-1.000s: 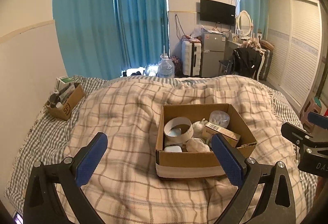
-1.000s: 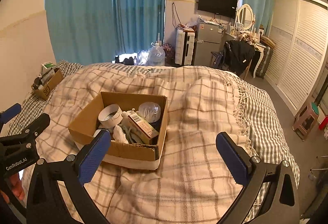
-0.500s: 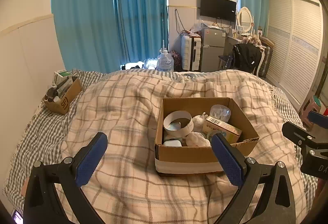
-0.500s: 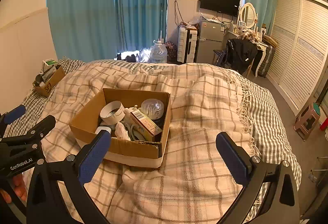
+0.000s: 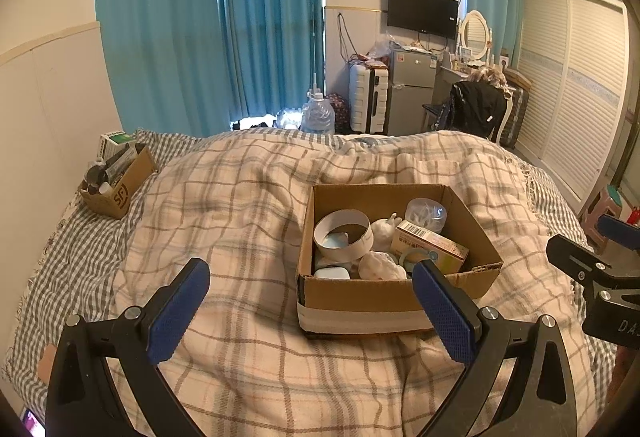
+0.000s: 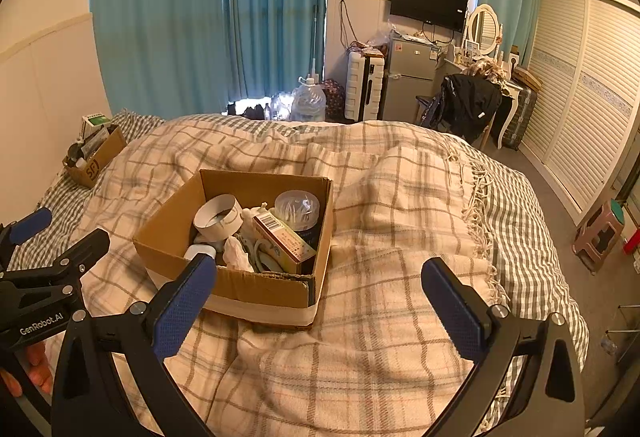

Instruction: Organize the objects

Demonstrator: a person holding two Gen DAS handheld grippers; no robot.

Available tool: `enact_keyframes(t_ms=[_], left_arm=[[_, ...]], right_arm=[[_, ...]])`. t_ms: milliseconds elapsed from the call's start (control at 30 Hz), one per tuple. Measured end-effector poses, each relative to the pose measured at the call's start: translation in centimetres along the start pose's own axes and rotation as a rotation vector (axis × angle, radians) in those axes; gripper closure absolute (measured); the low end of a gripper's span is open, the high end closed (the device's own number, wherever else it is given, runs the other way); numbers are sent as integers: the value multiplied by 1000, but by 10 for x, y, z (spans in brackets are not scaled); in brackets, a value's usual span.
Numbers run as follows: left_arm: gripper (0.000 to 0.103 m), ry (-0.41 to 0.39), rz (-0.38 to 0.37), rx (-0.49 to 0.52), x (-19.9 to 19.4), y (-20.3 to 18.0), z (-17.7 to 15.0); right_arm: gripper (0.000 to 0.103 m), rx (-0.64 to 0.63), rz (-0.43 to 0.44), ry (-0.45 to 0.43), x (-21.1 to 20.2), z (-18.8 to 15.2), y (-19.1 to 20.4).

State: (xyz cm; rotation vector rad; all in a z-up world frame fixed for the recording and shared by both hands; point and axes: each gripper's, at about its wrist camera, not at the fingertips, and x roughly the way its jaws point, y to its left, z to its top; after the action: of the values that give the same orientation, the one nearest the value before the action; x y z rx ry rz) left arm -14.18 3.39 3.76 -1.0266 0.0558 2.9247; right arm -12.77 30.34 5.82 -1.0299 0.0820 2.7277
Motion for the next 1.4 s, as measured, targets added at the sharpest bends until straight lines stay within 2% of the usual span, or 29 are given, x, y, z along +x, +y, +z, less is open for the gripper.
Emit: enact_keyframes(t_ms=[1400], left_arm=[[0, -3, -6, 5, -5, -1, -2]], right_arm=[[1, -5, -4, -2, 1, -3, 0]])
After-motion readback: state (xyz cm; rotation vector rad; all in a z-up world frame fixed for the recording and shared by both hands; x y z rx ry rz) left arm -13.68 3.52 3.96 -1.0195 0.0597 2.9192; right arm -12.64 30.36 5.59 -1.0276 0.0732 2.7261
